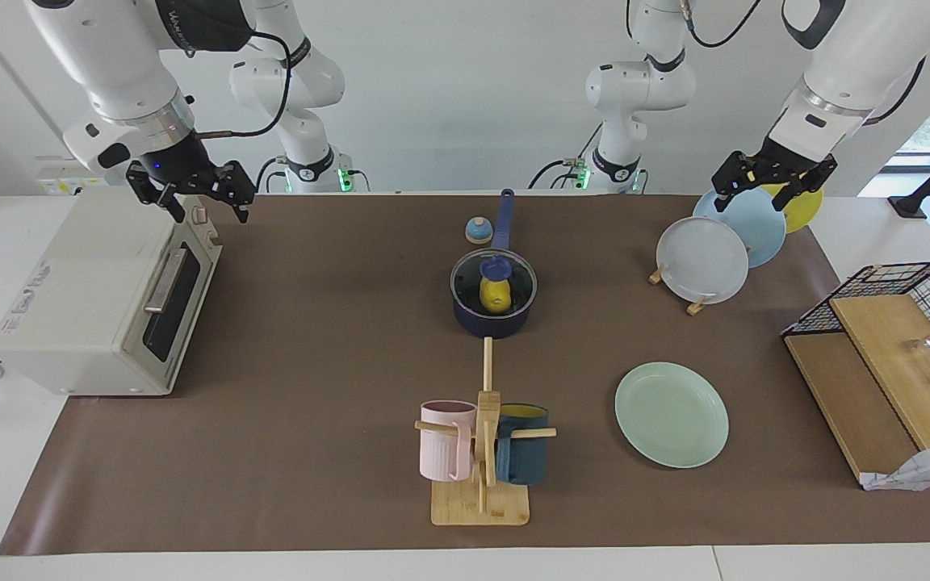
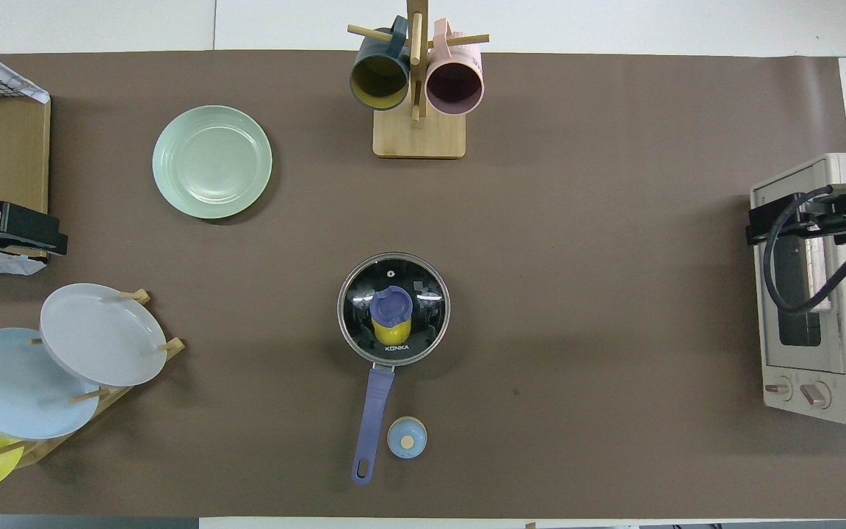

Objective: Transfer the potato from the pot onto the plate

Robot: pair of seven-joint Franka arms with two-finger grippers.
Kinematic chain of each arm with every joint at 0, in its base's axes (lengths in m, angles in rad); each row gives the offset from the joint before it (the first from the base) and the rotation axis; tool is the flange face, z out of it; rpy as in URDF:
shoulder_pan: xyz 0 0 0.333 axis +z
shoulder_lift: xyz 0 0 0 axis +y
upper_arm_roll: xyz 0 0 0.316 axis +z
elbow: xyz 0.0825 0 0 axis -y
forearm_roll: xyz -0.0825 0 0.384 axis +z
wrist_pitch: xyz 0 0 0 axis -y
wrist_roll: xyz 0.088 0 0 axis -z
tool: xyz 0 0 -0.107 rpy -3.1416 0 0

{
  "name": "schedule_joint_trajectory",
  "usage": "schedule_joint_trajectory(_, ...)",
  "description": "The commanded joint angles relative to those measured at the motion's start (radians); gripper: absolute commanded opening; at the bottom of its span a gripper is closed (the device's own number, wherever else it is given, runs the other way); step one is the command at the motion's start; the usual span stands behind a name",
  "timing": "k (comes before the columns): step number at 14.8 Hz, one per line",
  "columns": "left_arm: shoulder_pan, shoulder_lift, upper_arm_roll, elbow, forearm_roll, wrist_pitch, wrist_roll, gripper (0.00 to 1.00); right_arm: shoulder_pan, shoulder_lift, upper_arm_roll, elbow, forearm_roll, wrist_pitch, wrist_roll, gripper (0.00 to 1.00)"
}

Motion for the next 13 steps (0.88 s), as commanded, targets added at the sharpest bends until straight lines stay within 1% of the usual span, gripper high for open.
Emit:
schedule_joint_trajectory(1,0.004,-0.001,-0.002,-0.004,0.009,0.002,-0.006,1.00,-0.002,-0.023,0.053,-0.037,0.015,0.028,-0.021,1.00)
schedule_joint_trajectory(3,0.004,-0.001,-0.002,-0.004,0.009,0.002,-0.006,1.00,0.000,-0.028,0.114,-0.054,0.019,0.095,-0.015,1.00)
schedule_joint_trajectory(4,0.004,-0.001,-0.002,-0.004,0.009,0.002,-0.006,1.00,0.001,-0.022,0.171,-0.051,0.033,0.105,0.015,1.00)
schedule_joint_trajectory(5,0.004,-0.001,-0.002,-0.004,0.009,0.002,-0.006,1.00,0.015,-0.016,0.226,-0.048,0.051,0.109,0.116,1.00)
schedule_joint_trajectory(6,0.004,-0.001,-0.002,-0.004,0.009,0.002,-0.006,1.00,0.039,0.009,0.250,-0.040,0.067,0.117,0.251,1.00)
schedule_joint_trajectory(7,0.004,-0.001,-0.002,-0.004,0.009,0.002,-0.006,1.00,0.088,0.045,0.262,-0.016,0.070,0.132,0.334,1.00)
schedule_joint_trajectory(9,0.004,-0.001,-0.002,-0.004,0.009,0.002,-0.006,1.00,0.188,0.134,0.264,0.046,0.056,0.167,0.365,1.00)
schedule_joint_trajectory(10,0.004,-0.001,-0.002,-0.004,0.009,0.002,-0.006,1.00,0.254,0.192,0.262,0.064,0.047,0.209,0.416,1.00)
schedule_joint_trajectory(11,0.004,-0.001,-0.002,-0.004,0.009,0.002,-0.006,1.00,0.326,0.245,0.262,0.089,0.006,0.244,0.494,1.00)
schedule_joint_trajectory(12,0.004,-0.001,-0.002,-0.004,0.009,0.002,-0.006,1.00,0.375,0.285,0.264,0.098,-0.067,0.273,0.546,1.00)
schedule_joint_trajectory(13,0.004,-0.001,-0.002,-0.004,0.009,0.002,-0.006,1.00,0.410,0.296,0.267,0.084,-0.102,0.318,0.565,1.00)
